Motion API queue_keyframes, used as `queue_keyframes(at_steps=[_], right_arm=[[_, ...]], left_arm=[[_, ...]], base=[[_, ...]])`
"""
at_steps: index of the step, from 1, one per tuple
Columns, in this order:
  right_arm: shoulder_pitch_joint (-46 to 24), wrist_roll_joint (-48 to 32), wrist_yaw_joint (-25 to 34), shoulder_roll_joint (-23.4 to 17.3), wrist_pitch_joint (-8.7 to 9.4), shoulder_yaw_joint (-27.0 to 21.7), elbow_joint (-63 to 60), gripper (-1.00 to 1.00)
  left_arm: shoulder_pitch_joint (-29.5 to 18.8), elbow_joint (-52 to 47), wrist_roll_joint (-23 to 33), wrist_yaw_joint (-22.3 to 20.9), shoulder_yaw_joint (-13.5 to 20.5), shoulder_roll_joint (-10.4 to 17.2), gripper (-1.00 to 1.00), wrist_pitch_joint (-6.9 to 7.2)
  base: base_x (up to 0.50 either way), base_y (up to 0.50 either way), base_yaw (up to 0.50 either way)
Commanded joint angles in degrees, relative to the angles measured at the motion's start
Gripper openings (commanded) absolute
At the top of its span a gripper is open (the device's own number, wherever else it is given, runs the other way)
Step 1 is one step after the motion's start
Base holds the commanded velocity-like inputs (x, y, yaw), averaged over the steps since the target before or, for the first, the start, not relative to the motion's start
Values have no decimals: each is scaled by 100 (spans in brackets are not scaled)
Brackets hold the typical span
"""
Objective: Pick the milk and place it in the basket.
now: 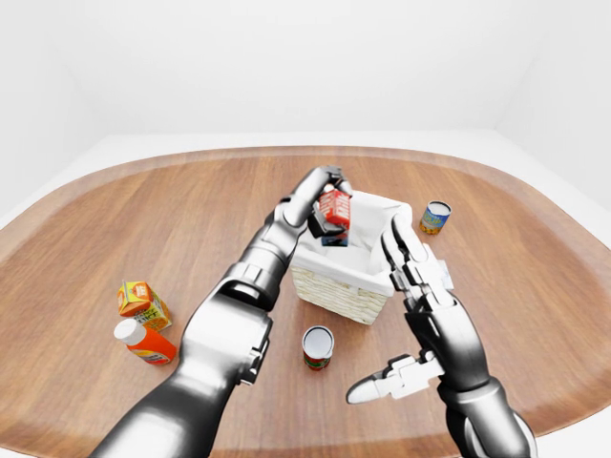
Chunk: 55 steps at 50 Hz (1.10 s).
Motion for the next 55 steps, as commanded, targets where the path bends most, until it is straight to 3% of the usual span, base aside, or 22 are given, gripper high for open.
queue_keyframes(at_steps=[1,43,55], right_arm=[[15,-6,-5,-11,-33,29,29,100],[46,31,11,-34,-64,39,7,100],[52,14,1,-46,-81,71,24,100]], left_arm=[[-52,0,100,455,305,-24,-100,-1],[-120,99,139,617,267,-355,-100,-1],[-91,149,197,673,302,-337,-100,-1]], base=[[0,0,0],[0,0,0],[0,0,0]])
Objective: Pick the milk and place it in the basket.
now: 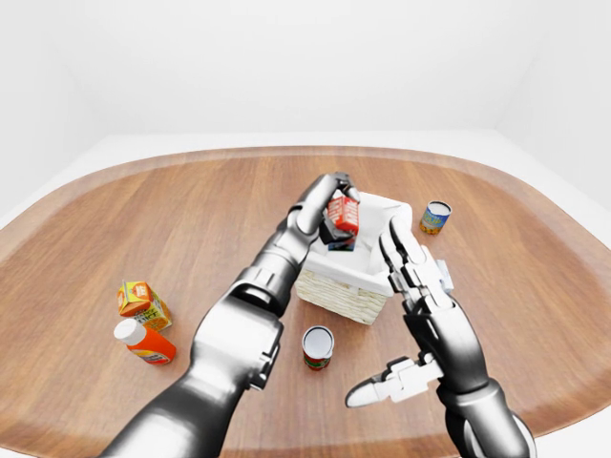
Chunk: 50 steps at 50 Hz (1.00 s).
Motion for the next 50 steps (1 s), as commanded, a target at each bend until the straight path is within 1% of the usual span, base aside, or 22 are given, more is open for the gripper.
queue_keyframes(at_steps=[1,4,6,11,13,14,15,16,17,18,19,20,21,22,27,32,33,39,44,50], right_arm=[[10,-15,-6,-9,-20,36,21,100],[18,-18,-12,-18,-28,46,16,100],[17,11,-6,-20,16,20,-28,100],[27,18,-3,-22,12,19,-41,100],[26,15,-4,-21,10,18,-38,100],[30,13,-2,-22,7,22,-38,100],[33,10,-4,-22,4,27,-38,100],[40,0,-7,-24,2,35,-44,100],[41,11,-6,-24,20,32,-63,100],[38,9,-7,-24,30,32,-70,100],[40,9,-7,-27,10,35,-55,100],[40,2,-10,-29,-8,37,-37,100],[31,1,-13,-27,-6,34,-27,100],[21,5,-15,-22,13,27,-33,100],[52,-16,-17,-35,23,48,-107,100],[-9,43,4,-15,55,-29,-57,100],[-9,46,10,-10,57,-33,-58,100],[-3,22,13,4,25,-19,-21,100],[7,1,6,0,18,8,-8,100],[-19,12,-1,-2,5,-2,41,100]], left_arm=[[-56,-116,-28,184,258,-17,-100,0],[-46,-112,15,210,238,-53,-100,0],[-53,-110,15,207,248,-67,-100,0],[-50,-104,55,235,245,-59,-100,0],[-86,-104,83,430,262,-23,-100,0],[-99,-99,31,364,299,-21,-100,0],[-102,-101,17,337,304,-19,-73,0],[-139,-107,7,553,333,-8,100,0],[-106,-123,-27,477,330,19,100,0],[-124,-122,-169,459,423,1,100,0],[-166,-129,-302,271,475,-12,100,0],[-146,-145,-353,225,464,-13,100,0],[-141,-153,-333,183,407,-7,100,0],[-155,-159,-390,112,419,-19,100,0],[-220,-185,-349,205,339,5,100,0],[-160,-159,-350,198,330,-23,100,0],[-139,-154,-376,132,341,-35,100,0],[-80,-162,-409,158,352,-49,100,0],[-13,-195,-581,76,419,-44,100,0],[66,-245,-677,36,388,-27,100,0]], base=[[0,0,0],[0,0,0],[0,0,0],[0,0,0],[0,0,0],[0,0,0],[0,0,0],[0,0,0],[0,0,0],[0,0,0],[0,0,0],[0,0,0],[0,0,0],[0,0,0],[0,0,0],[0,0,0],[0,0,0],[0,0,0],[0,0,0],[0,0,0]])
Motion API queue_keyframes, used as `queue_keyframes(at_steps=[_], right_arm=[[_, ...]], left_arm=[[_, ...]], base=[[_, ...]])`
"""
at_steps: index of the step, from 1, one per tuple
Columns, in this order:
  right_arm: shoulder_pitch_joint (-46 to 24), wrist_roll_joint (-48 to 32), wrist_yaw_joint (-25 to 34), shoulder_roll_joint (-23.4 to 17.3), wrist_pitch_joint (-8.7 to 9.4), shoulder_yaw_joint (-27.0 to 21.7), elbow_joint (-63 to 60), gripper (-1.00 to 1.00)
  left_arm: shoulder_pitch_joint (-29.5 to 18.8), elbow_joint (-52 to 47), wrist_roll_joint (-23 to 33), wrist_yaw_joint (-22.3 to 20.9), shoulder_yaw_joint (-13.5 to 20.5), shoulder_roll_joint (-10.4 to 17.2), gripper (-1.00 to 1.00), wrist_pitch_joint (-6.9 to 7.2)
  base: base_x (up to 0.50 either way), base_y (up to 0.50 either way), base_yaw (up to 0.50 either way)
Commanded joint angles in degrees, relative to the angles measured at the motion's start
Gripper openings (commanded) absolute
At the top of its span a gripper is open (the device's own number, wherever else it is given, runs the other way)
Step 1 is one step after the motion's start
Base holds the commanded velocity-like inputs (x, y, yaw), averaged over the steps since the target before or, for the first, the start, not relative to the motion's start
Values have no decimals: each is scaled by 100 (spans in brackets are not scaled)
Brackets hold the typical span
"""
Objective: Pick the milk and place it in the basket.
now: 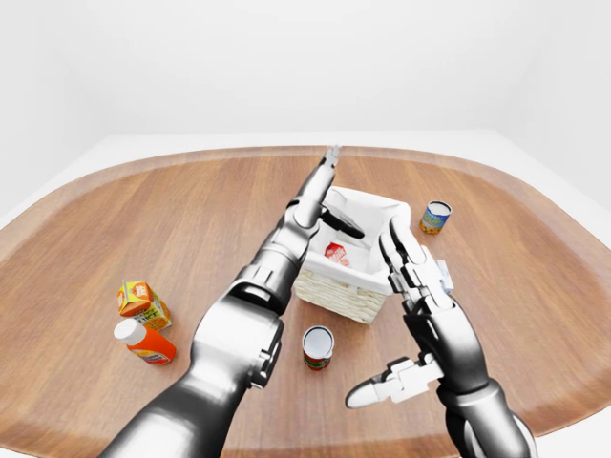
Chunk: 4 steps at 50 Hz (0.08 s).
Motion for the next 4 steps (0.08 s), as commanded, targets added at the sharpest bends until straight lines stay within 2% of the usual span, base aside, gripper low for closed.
queue_keyframes(at_steps=[1,4], right_arm=[[-20,-1,-5,4,-26,-6,69,100],[-11,-5,-4,4,-24,3,58,100]], left_arm=[[123,-60,-211,-81,27,16,100,0],[173,-66,-259,-38,43,48,100,0]], base=[[0,0,0],[0,0,0]])
